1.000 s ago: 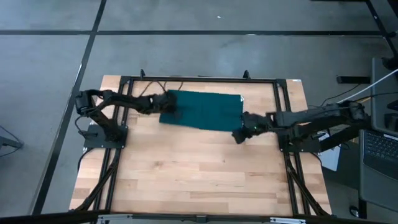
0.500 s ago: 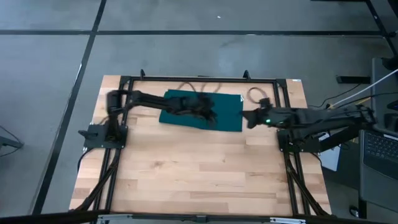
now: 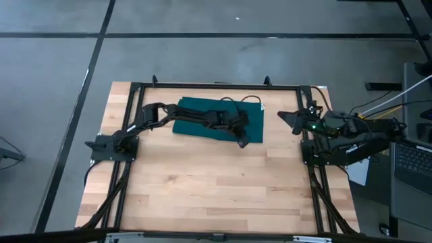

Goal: Fold microfiber towels
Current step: Fold the green napkin

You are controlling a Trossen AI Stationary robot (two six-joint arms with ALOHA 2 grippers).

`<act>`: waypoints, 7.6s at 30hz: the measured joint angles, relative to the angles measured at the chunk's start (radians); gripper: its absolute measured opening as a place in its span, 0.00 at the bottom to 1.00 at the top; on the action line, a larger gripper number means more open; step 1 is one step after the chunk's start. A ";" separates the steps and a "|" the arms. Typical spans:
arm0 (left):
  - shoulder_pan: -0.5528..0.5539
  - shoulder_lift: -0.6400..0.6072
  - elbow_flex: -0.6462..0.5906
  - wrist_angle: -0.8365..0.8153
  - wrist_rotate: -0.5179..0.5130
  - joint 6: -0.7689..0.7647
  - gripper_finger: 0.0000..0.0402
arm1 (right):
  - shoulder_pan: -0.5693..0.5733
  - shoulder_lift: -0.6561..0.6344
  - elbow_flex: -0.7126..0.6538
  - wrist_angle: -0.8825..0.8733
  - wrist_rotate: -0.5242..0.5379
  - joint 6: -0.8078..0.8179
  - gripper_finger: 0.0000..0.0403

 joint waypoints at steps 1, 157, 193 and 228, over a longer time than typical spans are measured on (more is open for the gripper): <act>0.002 0.003 0.003 -0.002 0.002 -0.005 0.00 | 0.000 -0.001 0.000 0.001 -0.001 -0.011 0.18; -1.044 -0.299 -0.578 -0.004 -0.606 -0.772 0.21 | 0.296 1.597 0.373 0.664 -0.776 -0.866 0.50; -1.076 -0.341 -0.574 0.041 -0.478 -0.509 0.28 | 0.315 1.662 0.423 0.676 -0.765 -0.686 0.17; -1.057 -0.310 -0.579 0.101 -0.409 -0.533 0.16 | 0.303 1.663 0.420 0.691 -0.740 -0.660 0.17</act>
